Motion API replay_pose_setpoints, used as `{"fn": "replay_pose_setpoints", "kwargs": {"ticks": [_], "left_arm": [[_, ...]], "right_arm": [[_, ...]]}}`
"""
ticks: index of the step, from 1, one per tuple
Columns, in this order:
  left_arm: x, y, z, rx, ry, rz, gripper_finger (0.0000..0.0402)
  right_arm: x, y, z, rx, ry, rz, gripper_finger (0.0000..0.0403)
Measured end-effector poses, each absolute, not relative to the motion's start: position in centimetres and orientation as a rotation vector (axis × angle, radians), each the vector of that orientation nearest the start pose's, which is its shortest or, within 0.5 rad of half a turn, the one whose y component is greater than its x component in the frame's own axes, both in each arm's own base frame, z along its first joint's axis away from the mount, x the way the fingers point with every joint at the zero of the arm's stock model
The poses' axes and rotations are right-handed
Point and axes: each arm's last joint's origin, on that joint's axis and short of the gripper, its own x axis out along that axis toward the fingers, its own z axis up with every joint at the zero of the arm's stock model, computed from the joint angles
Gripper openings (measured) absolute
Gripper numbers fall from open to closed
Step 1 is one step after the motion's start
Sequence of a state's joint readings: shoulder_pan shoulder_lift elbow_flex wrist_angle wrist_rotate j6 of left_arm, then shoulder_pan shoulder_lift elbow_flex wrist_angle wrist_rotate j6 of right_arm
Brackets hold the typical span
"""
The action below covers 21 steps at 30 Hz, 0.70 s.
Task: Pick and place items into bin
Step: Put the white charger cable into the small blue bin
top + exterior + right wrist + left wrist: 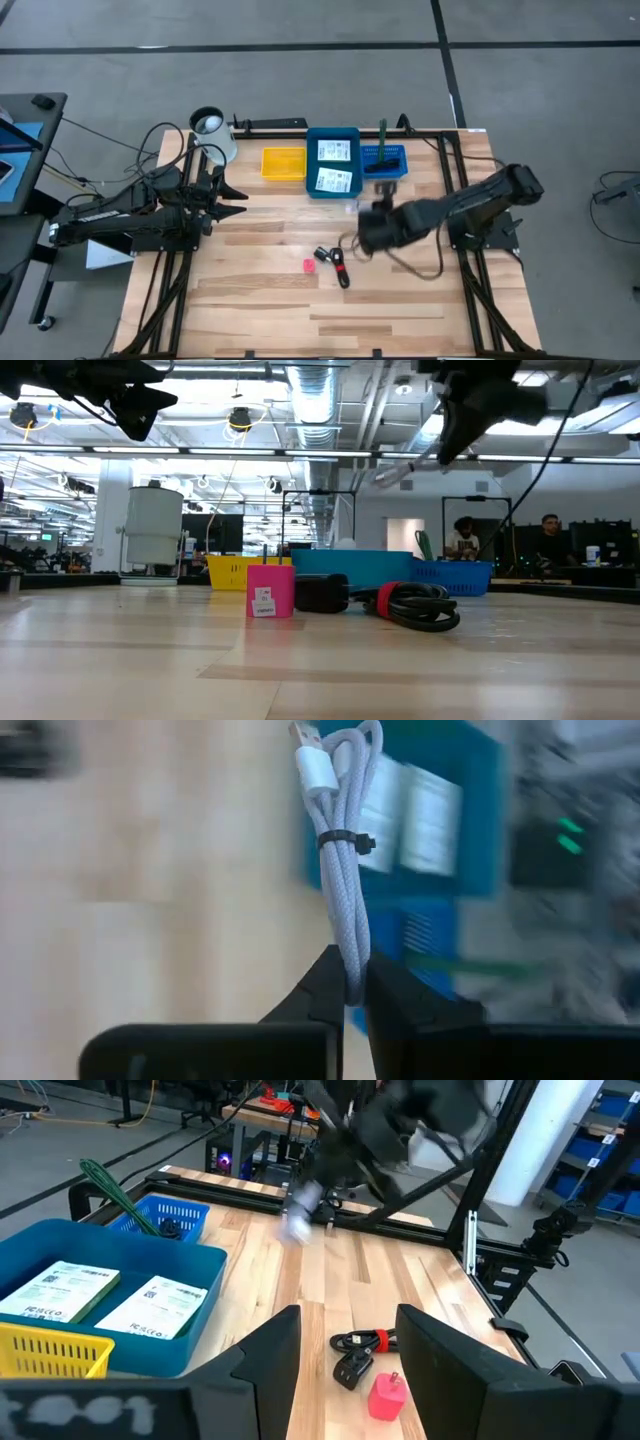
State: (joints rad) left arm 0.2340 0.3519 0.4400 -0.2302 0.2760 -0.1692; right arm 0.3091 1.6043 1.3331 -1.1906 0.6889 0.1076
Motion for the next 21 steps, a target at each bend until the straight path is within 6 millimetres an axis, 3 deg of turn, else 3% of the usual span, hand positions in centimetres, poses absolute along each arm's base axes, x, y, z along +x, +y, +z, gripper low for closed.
{"fn": "replay_pose_setpoints", "kwargs": {"ticks": [5, 10, 15, 21], "left_arm": [[10.5, 1.7, 26.2, -0.204, 0.141, -0.03, 0.0155], [10.5, 1.7, 26.2, -0.204, 0.141, -0.031, 0.0155], [10.5, 1.7, 26.2, -0.204, 0.141, -0.031, 0.0155], [10.5, 1.7, 26.2, -0.205, 0.143, -0.031, 0.0155]], "right_arm": [[27.3, 1.8, 29.0, -0.582, 1.273, -0.618, 0.0012], [26.9, -3.8, 29.2, -0.5, 1.374, -0.723, 0.0012], [26.6, -8.8, 27.8, -0.362, 1.518, -0.714, 0.0012], [26.5, -12.7, 25.6, -0.233, 1.635, -0.711, 0.0044]]}}
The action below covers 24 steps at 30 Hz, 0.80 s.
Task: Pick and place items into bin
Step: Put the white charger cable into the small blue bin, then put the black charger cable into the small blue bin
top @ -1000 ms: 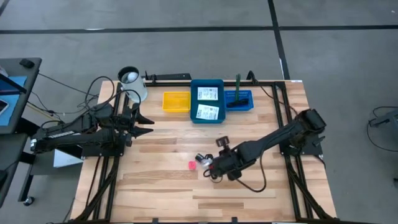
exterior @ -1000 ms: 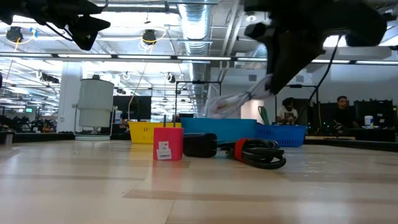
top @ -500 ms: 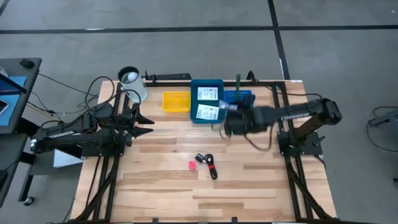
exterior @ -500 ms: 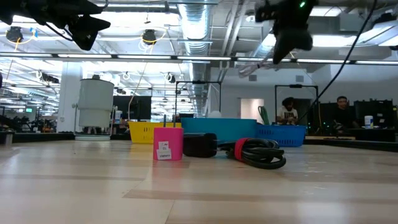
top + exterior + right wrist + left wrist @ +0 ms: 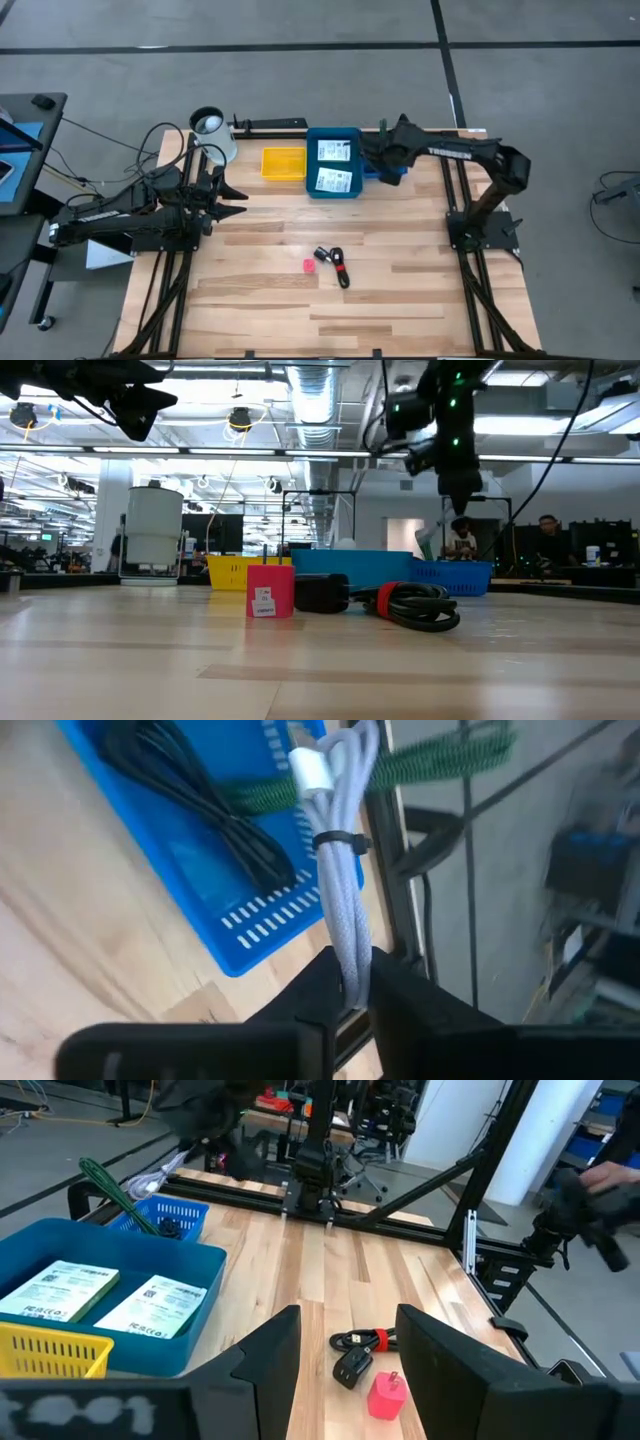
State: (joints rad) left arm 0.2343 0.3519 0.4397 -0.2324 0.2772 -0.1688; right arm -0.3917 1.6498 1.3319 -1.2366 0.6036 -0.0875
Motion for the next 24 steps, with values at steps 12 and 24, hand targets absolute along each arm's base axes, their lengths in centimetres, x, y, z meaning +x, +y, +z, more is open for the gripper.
{"fn": "replay_pose_setpoints", "kwargs": {"ticks": [12, 24], "left_arm": [[10.4, 1.7, 26.1, -0.208, 0.156, -0.032, 0.0155], [10.4, 1.7, 26.1, -0.208, 0.156, -0.032, 0.0155]], "right_arm": [[27.9, -13.0, 23.0, -0.3, 1.738, -0.61, 0.0141], [29.4, -4.8, 24.9, -0.141, 1.53, -0.455, 0.0213]]}}
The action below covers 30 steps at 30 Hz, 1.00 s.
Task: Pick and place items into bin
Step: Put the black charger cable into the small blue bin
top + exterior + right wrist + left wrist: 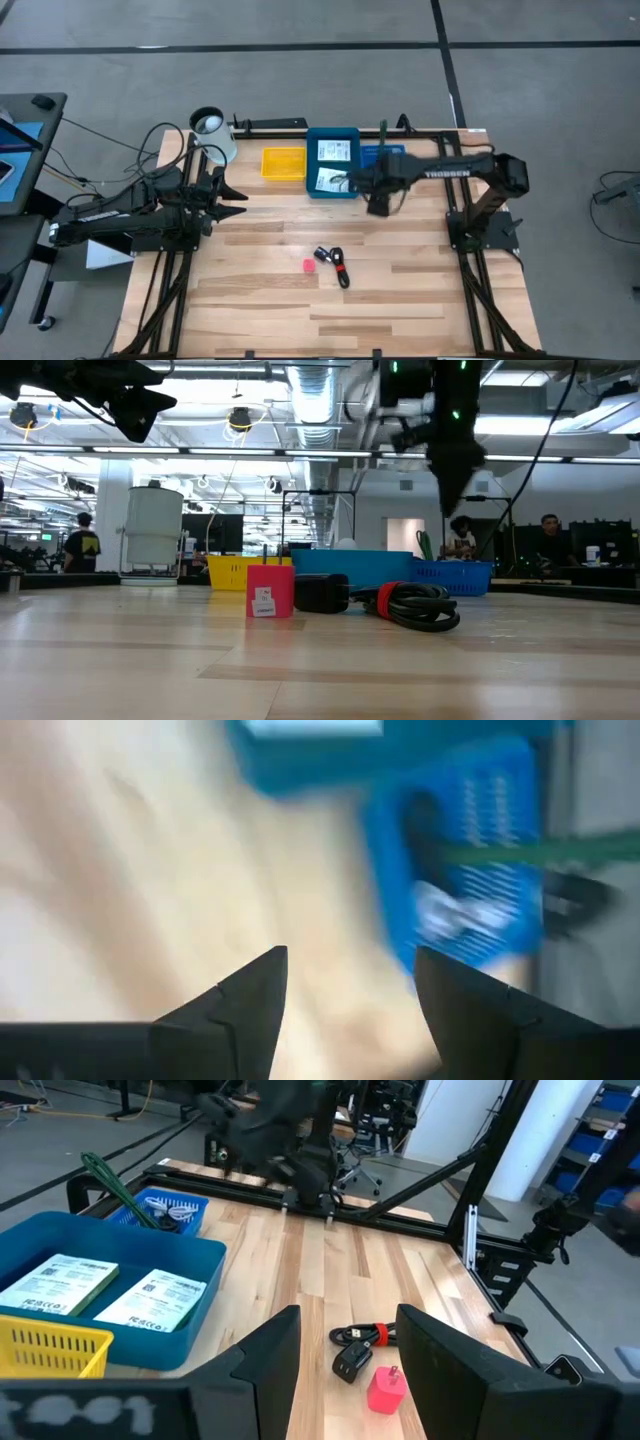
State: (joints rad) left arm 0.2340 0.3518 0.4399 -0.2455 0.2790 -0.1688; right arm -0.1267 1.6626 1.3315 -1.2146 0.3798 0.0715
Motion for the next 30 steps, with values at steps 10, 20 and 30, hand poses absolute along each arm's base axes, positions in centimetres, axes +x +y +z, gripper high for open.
{"fn": "replay_pose_setpoints", "kwargs": {"ticks": [10, 20, 30], "left_arm": [[10.5, 1.7, 26.6, -0.194, 0.102, -0.036, 0.0155], [10.5, 1.5, 26.8, -0.167, 0.081, -0.089, 0.0155], [10.5, 1.5, 26.9, -0.152, 0.072, -0.093, 0.0155]], "right_arm": [[34.3, 3.4, 22.1, 0.538, 1.142, -0.63, 0.0216], [35.1, 9.2, 17.4, 0.777, 1.228, -0.705, 0.0231], [36.2, 12.6, 15.5, 0.884, 1.136, -0.643, 0.0231]]}}
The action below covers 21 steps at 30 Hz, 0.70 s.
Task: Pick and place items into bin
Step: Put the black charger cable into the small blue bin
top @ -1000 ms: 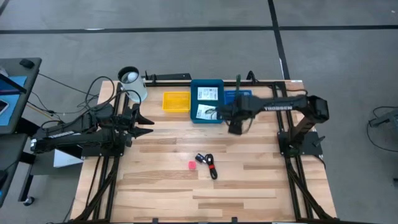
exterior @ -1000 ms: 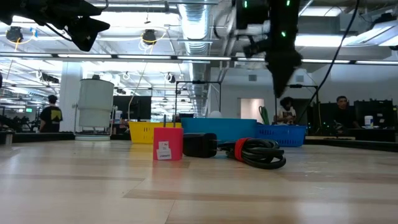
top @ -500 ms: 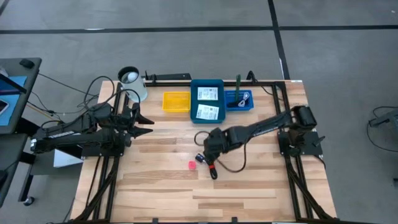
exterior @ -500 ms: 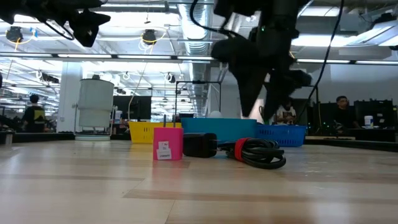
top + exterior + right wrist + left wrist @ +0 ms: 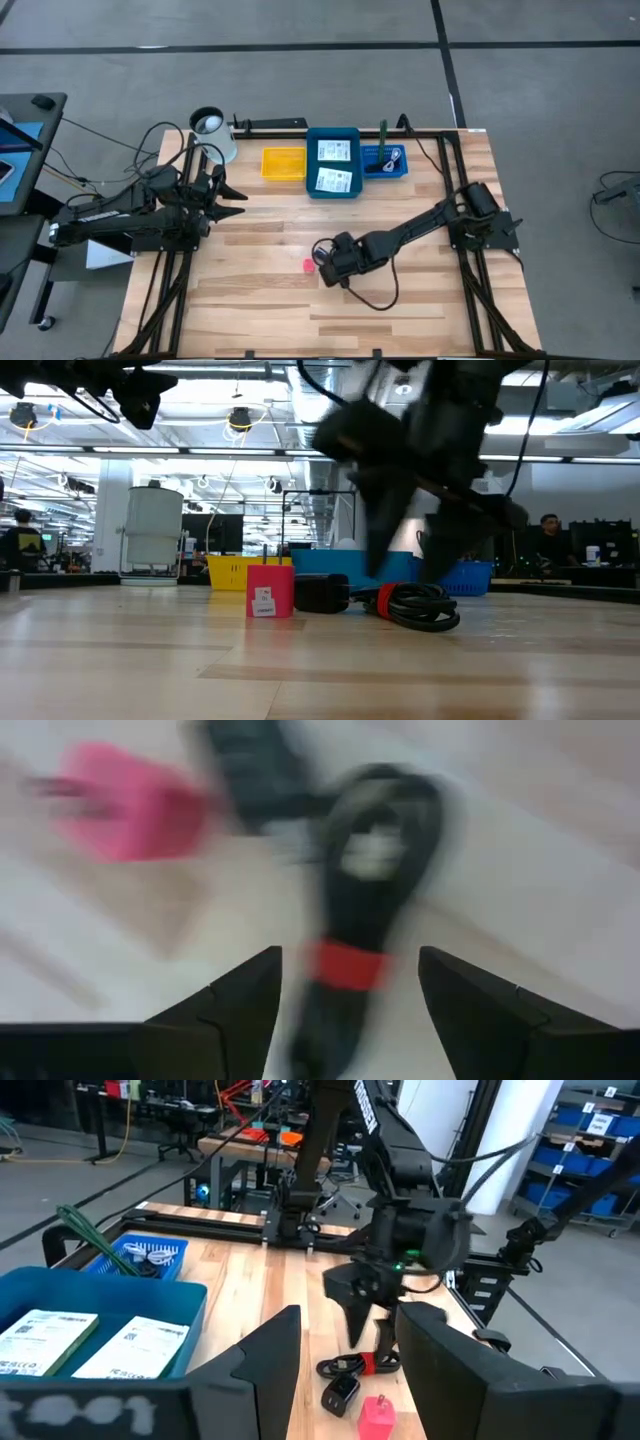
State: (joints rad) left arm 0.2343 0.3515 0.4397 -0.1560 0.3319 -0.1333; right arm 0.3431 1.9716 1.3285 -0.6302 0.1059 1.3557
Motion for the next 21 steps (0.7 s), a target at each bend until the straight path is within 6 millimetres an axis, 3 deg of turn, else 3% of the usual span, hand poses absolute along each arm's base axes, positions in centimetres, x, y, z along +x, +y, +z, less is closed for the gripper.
{"fn": "replay_pose_setpoints", "kwargs": {"ticks": [7, 13, 16, 21], "left_arm": [[10.5, 1.5, 27.3, -0.141, 0.034, -0.097, 0.0155], [10.5, 1.5, 27.5, -0.135, 0.01, -0.099, 0.0155], [10.5, 1.5, 27.6, -0.133, 0.005, -0.1, 0.0155], [10.5, 1.5, 27.6, -0.132, 0.005, -0.1, 0.0155]], "right_arm": [[36.7, 13.3, 13.3, 0.903, 1.207, -0.633, 0.0231], [36.6, 13.2, 13.3, 0.881, 1.218, -0.639, 0.0216], [36.0, 13.0, 13.7, 0.855, 1.243, -0.672, 0.0176], [35.0, 12.4, 14.1, 0.796, 1.307, -0.714, 0.0062]]}}
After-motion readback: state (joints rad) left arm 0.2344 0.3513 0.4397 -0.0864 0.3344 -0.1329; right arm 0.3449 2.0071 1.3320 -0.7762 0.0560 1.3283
